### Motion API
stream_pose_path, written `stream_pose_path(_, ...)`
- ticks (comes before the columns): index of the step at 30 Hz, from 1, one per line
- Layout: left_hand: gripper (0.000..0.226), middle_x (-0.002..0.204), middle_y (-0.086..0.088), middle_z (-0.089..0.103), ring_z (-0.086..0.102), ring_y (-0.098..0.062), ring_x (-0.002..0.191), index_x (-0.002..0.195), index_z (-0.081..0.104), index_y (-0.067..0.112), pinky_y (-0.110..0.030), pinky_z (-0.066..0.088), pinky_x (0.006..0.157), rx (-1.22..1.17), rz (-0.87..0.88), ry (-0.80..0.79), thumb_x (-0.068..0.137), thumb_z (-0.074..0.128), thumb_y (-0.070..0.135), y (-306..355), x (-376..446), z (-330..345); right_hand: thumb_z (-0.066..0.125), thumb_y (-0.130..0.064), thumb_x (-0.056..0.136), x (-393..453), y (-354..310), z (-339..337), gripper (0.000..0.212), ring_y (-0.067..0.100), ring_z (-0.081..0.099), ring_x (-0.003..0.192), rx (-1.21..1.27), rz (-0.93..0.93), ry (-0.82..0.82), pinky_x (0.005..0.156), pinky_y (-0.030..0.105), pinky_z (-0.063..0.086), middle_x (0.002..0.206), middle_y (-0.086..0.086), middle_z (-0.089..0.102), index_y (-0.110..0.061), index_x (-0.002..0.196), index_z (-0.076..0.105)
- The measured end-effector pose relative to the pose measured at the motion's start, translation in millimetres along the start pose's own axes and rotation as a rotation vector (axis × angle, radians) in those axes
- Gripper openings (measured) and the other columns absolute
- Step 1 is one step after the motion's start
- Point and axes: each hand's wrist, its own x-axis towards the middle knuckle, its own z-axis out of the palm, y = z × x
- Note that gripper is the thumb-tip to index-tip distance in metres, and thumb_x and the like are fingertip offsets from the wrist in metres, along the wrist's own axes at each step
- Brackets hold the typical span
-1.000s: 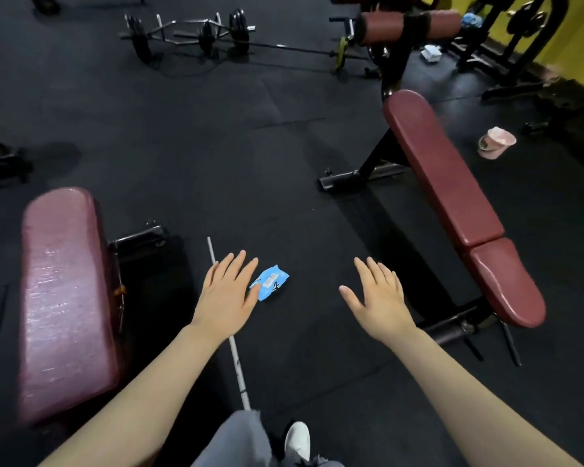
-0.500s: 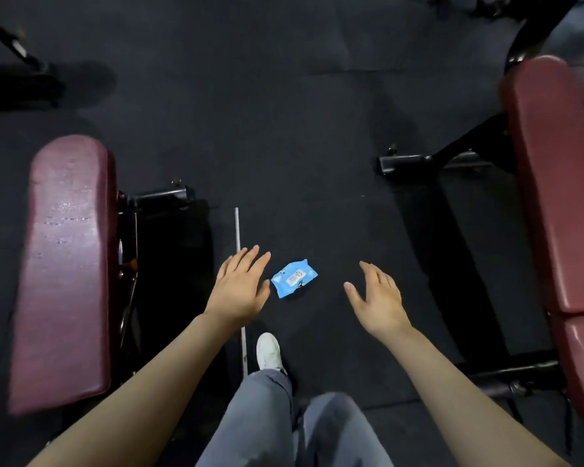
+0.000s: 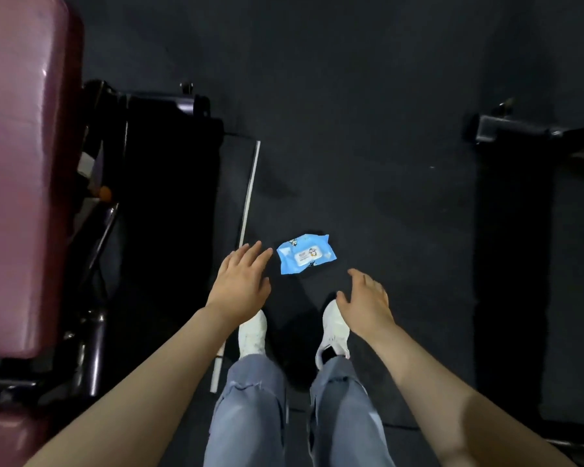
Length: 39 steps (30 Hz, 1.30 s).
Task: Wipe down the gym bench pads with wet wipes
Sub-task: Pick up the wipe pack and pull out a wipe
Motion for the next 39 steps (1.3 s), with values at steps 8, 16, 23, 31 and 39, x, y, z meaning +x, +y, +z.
stream_pose_path(8, 0.062, 0.163, -0.005, 0.023, 0.016, -0.025, 0.151, 0.155, 0.029, 0.021, -0.040, 0.013, 0.122, -0.122, -0.179, -0.104, 0.097, 0.049, 0.025, -33.0, 88.8, 131.8, 0.049, -0.032, 0.095, 143.7, 28.2, 90.3, 0.054, 0.027, 0.040, 0.131, -0.168, -0.137, -0.152, 0.111, 0.038, 0.030, 0.144, 0.007, 0.041, -0.015, 0.144, 0.032)
stream_pose_path(16, 0.062, 0.163, -0.005, 0.022, 0.015, -0.025, 0.151, 0.155, 0.027, 0.022, -0.043, 0.014, 0.123, -0.183, -0.239, -0.215, 0.096, 0.048, 0.024, -69.4, 147.8, 243.5, 0.048, -0.020, 0.093, 264.4, 40.8, 180.4, 0.059, 0.029, 0.042, 0.125, -0.203, -0.126, -0.206, 0.097, 0.040, 0.044, 0.144, 0.006, 0.038, -0.021, 0.148, 0.026)
stream_pose_path(23, 0.063, 0.163, -0.003, 0.024, 0.016, -0.023, 0.151, 0.155, 0.028, 0.024, -0.040, 0.014, 0.122, -0.217, -0.230, -0.234, 0.095, 0.049, 0.026, -87.5, 172.0, 299.4, 0.054, -0.008, 0.091, 331.1, 51.0, 230.6, 0.075, 0.030, 0.021, 0.143, -0.533, -0.388, -0.227, 0.118, 0.040, 0.021, 0.159, 0.010, 0.017, -0.022, 0.154, 0.014)
stream_pose_path(31, 0.062, 0.163, -0.002, 0.022, 0.013, -0.021, 0.151, 0.155, 0.028, 0.023, -0.039, 0.015, 0.122, -0.277, -0.222, -0.273, 0.096, 0.048, 0.025, -87.7, 178.6, 317.6, 0.060, -0.011, 0.083, 359.7, 46.9, 236.0, 0.061, 0.028, 0.042, 0.118, -0.717, -0.415, -0.182, 0.097, 0.037, 0.037, 0.132, 0.010, 0.041, -0.016, 0.139, 0.036)
stream_pose_path(39, 0.061, 0.161, 0.000, 0.025, 0.016, -0.018, 0.149, 0.154, 0.029, 0.021, -0.037, 0.019, 0.122, -0.352, -0.220, -0.281, 0.096, 0.048, 0.021, -76.3, 175.8, 284.0, 0.056, 0.002, 0.082, 345.0, 26.6, 193.6, 0.036, 0.025, 0.054, 0.100, -0.659, -0.385, -0.198, 0.066, 0.034, 0.040, 0.113, 0.006, 0.053, -0.010, 0.116, 0.054)
